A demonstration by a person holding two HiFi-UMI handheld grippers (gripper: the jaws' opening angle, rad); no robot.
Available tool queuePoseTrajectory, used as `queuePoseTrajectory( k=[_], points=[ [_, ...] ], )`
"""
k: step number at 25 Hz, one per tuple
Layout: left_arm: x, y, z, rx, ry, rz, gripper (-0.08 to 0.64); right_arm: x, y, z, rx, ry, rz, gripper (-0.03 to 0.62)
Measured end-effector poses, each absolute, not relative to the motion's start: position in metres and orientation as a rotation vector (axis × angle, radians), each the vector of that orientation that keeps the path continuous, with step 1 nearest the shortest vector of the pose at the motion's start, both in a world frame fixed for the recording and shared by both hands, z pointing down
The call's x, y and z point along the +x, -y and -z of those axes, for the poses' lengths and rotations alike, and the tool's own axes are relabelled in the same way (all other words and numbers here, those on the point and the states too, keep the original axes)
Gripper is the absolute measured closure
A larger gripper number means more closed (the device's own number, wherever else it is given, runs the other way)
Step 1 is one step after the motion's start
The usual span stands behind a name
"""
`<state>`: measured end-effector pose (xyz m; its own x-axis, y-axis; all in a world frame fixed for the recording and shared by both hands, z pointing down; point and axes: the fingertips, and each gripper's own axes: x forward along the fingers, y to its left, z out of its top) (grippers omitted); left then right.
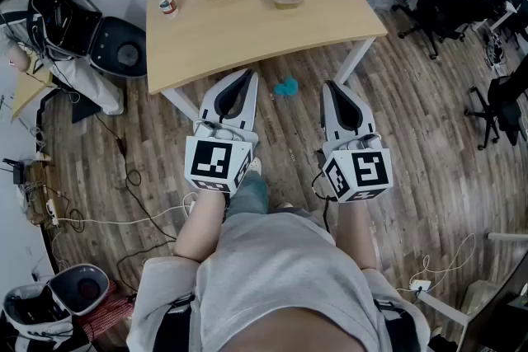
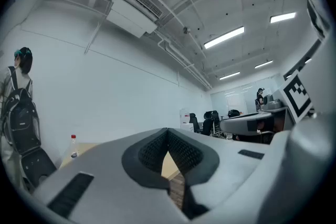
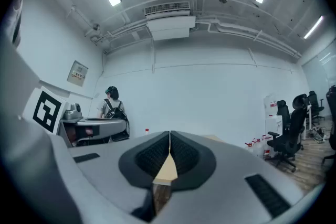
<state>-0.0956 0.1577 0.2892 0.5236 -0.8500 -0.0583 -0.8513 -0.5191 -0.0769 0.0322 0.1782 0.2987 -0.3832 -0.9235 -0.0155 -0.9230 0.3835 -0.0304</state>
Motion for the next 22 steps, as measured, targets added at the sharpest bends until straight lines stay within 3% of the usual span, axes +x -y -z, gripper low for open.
queuePoseTrajectory(
  k=[22],
  points=[
    [-0.105, -0.101, -0.293, -2.71, -1.422, 0.0, 0.545, 0.023, -0.127, -0.308, -1.811, -2.51, 0.089, 0.581]
  ],
)
